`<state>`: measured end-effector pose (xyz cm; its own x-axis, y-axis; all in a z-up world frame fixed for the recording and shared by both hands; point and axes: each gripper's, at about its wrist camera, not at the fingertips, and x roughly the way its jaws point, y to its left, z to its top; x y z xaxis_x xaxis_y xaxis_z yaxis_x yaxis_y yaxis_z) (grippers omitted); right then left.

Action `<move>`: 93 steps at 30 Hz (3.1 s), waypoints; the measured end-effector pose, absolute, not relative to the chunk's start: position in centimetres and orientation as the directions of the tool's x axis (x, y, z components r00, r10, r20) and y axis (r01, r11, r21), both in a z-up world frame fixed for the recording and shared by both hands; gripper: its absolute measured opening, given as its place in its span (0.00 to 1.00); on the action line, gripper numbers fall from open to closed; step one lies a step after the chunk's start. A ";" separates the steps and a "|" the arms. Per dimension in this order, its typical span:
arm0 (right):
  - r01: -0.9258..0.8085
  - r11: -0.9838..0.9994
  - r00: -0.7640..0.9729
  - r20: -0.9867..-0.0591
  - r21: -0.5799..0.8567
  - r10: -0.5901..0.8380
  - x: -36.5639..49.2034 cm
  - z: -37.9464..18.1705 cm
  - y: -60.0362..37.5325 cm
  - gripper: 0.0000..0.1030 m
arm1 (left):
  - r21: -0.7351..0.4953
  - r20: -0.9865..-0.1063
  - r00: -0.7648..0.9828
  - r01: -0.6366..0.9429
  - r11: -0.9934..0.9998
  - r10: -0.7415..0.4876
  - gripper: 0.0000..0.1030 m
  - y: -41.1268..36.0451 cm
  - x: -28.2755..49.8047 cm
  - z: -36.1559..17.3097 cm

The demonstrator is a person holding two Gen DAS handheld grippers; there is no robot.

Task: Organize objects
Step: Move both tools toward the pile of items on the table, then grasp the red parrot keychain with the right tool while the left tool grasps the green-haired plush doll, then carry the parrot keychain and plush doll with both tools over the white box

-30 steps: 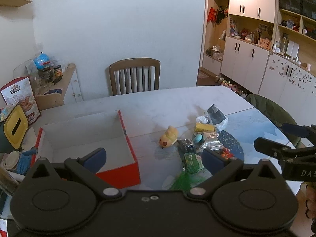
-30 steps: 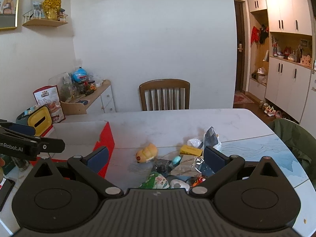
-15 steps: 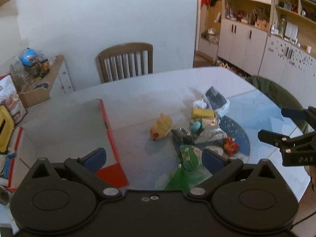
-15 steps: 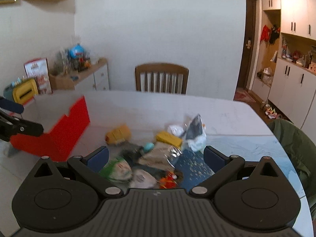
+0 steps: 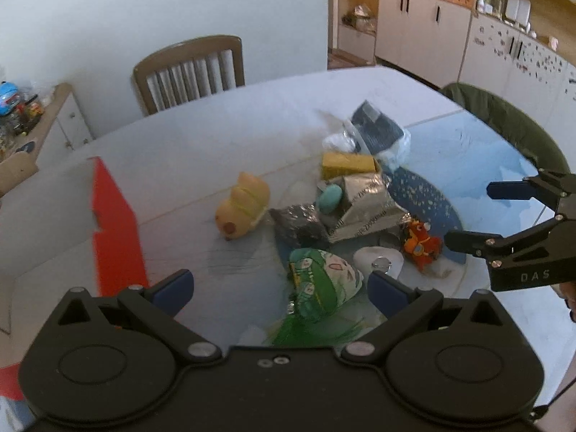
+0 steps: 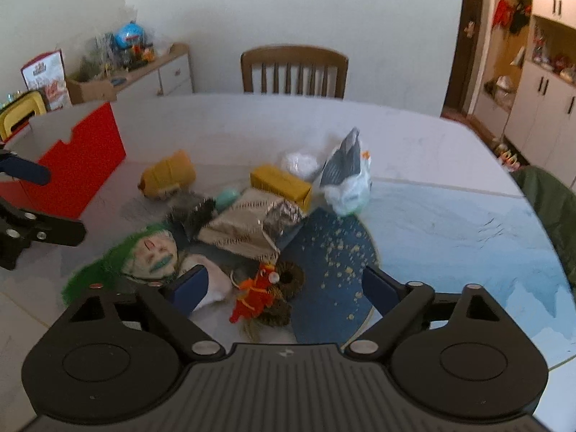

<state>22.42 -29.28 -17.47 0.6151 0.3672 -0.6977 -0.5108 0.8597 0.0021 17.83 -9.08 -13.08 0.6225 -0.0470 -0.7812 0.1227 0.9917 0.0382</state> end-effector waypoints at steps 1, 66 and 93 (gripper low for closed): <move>-0.516 0.857 0.607 -0.703 0.005 0.370 22.7 -17.8 -29.2 0.87 | 0.032 -0.786 0.616 0.125 0.992 -0.052 1.00 -9.3 18.2 -13.5; -0.621 0.775 0.467 -0.739 0.117 0.486 24.7 -19.4 -29.2 0.11 | -0.125 -0.784 0.611 0.017 0.992 -0.109 0.46 -7.8 17.4 -14.2; -0.616 0.775 0.453 -0.741 0.141 0.495 26.4 -20.4 -27.8 0.14 | -0.276 -0.711 0.632 0.154 0.949 -0.309 0.46 -6.9 16.0 -14.5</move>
